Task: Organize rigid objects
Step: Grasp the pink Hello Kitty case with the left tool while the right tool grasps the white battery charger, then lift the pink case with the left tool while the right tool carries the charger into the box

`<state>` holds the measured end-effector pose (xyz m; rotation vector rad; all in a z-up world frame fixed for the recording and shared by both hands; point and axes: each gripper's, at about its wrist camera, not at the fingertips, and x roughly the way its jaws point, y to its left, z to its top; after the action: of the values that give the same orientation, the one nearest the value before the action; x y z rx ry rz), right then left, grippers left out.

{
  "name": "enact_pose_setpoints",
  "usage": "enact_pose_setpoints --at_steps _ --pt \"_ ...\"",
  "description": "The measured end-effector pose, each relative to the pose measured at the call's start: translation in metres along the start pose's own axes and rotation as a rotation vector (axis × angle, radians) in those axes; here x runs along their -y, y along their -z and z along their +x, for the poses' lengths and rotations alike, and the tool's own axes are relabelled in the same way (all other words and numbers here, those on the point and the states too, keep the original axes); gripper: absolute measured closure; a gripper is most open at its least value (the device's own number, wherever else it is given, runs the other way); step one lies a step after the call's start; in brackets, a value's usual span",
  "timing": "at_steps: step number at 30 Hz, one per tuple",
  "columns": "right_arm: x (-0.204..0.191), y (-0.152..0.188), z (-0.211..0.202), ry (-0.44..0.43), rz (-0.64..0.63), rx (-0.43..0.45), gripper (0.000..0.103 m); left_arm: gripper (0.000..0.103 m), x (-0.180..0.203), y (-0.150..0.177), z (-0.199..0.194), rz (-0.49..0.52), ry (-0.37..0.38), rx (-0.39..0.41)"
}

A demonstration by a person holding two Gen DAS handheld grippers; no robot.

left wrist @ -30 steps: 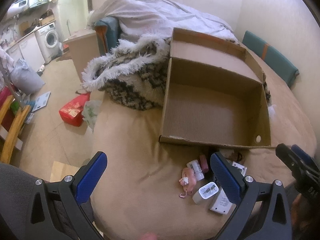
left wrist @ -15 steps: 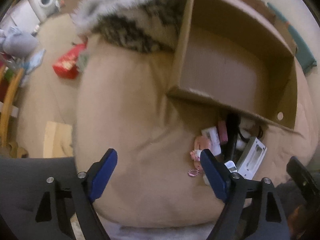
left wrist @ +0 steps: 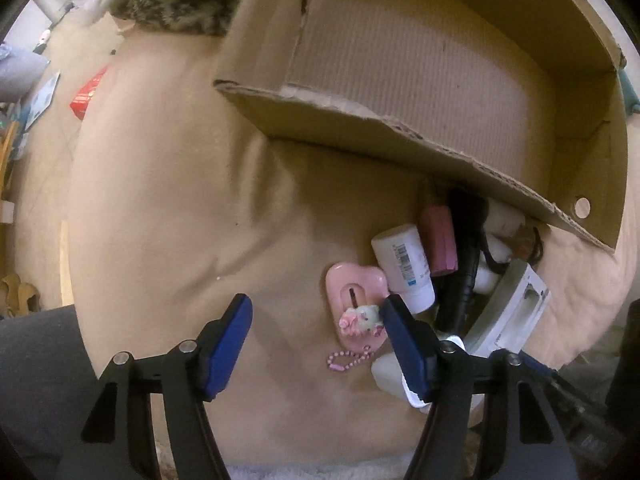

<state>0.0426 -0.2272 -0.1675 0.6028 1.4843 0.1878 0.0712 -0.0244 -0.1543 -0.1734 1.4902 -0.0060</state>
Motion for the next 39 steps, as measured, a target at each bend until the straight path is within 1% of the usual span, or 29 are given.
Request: enact_pose_setpoints --at_steps 3,5,7,9,11,16,22,23,26,27,29,30,33,34,35,39 --pt "-0.008 -0.001 0.006 0.037 -0.025 0.0 0.032 0.042 0.007 -0.004 0.01 0.005 0.007 -0.029" --pt "-0.014 -0.002 0.011 0.057 -0.038 0.003 0.032 0.043 0.012 -0.006 0.015 0.004 -0.001 -0.027" --pt "-0.022 -0.001 0.014 0.085 -0.062 0.01 0.032 0.049 0.015 -0.009 0.018 0.017 -0.001 -0.026" --pt "-0.025 0.0 0.018 0.109 -0.075 0.013 0.034 0.059 0.02 -0.008 0.019 0.035 0.009 -0.028" --pt "-0.028 -0.001 0.018 0.118 -0.09 0.017 0.035 0.064 0.027 -0.007 0.021 0.053 0.012 -0.034" --pt "-0.033 0.0 0.013 0.118 -0.095 0.016 0.035 0.065 0.034 -0.008 0.027 0.051 0.007 -0.044" --pt "-0.04 0.008 0.017 0.084 -0.092 -0.021 0.035 0.065 0.042 -0.01 0.034 0.033 0.007 -0.055" --pt "-0.04 0.008 0.017 0.084 -0.089 -0.02 0.035 0.068 0.033 -0.012 0.029 0.032 0.007 -0.056" --pt "-0.038 0.001 0.023 0.091 -0.086 -0.029 0.04 0.069 0.032 -0.015 0.025 0.022 0.015 -0.062" --pt "-0.038 0.009 0.024 0.095 -0.088 -0.029 0.04 0.069 0.032 -0.016 0.026 0.019 0.022 -0.059" --pt "-0.039 0.007 0.023 0.095 -0.097 -0.023 0.049 0.069 0.025 -0.016 0.028 0.011 0.039 -0.052" --pt "-0.039 0.008 0.02 0.081 -0.1 -0.016 0.051 0.069 0.02 -0.016 0.026 0.005 0.044 -0.049" --pt "-0.037 0.009 0.014 0.058 -0.1 -0.005 0.053 0.069 0.003 -0.015 0.015 -0.022 0.049 -0.04" --pt "-0.026 0.01 0.009 0.057 -0.108 -0.003 0.053 0.069 -0.001 -0.015 0.015 -0.029 0.055 -0.045" --pt "-0.025 0.012 0.004 0.052 -0.112 -0.002 0.053 0.069 -0.005 -0.016 0.014 -0.04 0.065 -0.051" --pt "-0.018 0.019 -0.014 0.008 -0.113 0.014 0.054 0.069 -0.019 -0.018 0.006 -0.071 0.089 -0.045"
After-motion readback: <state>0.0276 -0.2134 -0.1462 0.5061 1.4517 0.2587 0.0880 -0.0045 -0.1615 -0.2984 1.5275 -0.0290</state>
